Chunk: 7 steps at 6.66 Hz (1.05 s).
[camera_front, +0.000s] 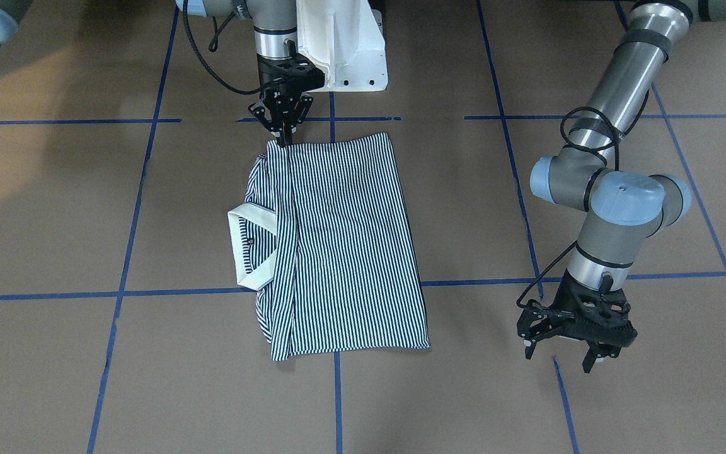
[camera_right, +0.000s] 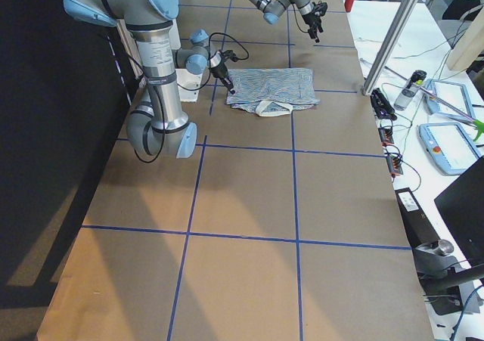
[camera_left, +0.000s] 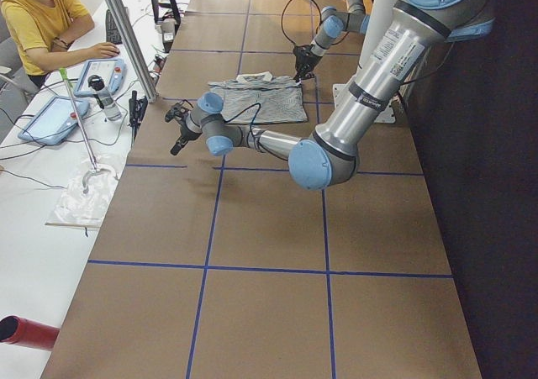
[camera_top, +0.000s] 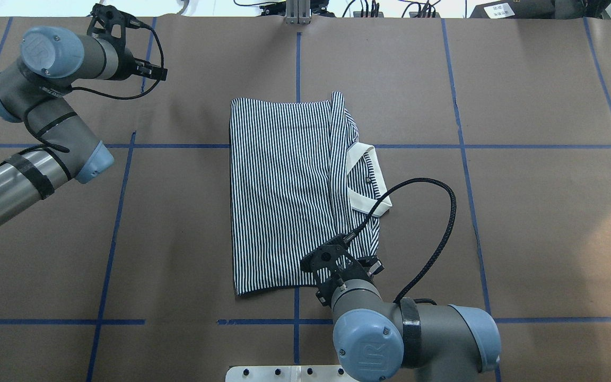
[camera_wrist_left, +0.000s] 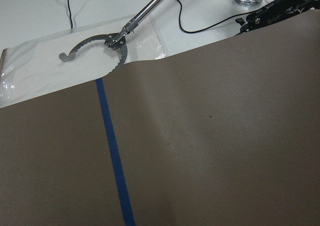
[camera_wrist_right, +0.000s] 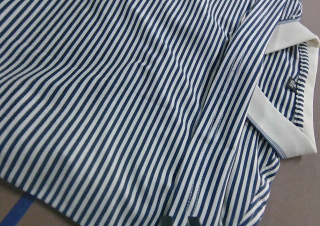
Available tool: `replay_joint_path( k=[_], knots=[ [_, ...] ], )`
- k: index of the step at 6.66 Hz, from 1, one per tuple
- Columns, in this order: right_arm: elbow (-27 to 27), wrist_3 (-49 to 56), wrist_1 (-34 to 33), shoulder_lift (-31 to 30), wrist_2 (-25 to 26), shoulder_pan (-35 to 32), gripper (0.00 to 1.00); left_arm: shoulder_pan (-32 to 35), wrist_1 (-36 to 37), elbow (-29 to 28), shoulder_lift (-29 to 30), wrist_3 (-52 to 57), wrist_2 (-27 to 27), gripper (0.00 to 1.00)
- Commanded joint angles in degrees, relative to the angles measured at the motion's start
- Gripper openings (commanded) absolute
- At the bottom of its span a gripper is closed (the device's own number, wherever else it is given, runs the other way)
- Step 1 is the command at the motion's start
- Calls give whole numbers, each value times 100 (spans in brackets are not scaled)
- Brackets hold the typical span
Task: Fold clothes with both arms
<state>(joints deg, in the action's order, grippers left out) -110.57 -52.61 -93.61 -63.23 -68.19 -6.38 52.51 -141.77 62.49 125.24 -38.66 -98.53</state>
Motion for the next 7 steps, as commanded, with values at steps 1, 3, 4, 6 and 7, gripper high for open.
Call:
replay_joint_path(
  k=[1,3,4,6,7],
  knots=[
    [35,127,1,3,-1,5,11,-4,0,0,0,-1,0,100],
    [157,146,-34,4,-1,49,12,-22,0,0,0,-1,0,100],
    [176,155,-34,4,-1,49,17,-30,0,0,0,-1,0,100],
    [185,155,-43,4,-1,40,29,-31,0,0,0,-1,0,100],
    [176,155,-43,4,-1,40,30,-39,0,0,0,-1,0,100]
  ],
)
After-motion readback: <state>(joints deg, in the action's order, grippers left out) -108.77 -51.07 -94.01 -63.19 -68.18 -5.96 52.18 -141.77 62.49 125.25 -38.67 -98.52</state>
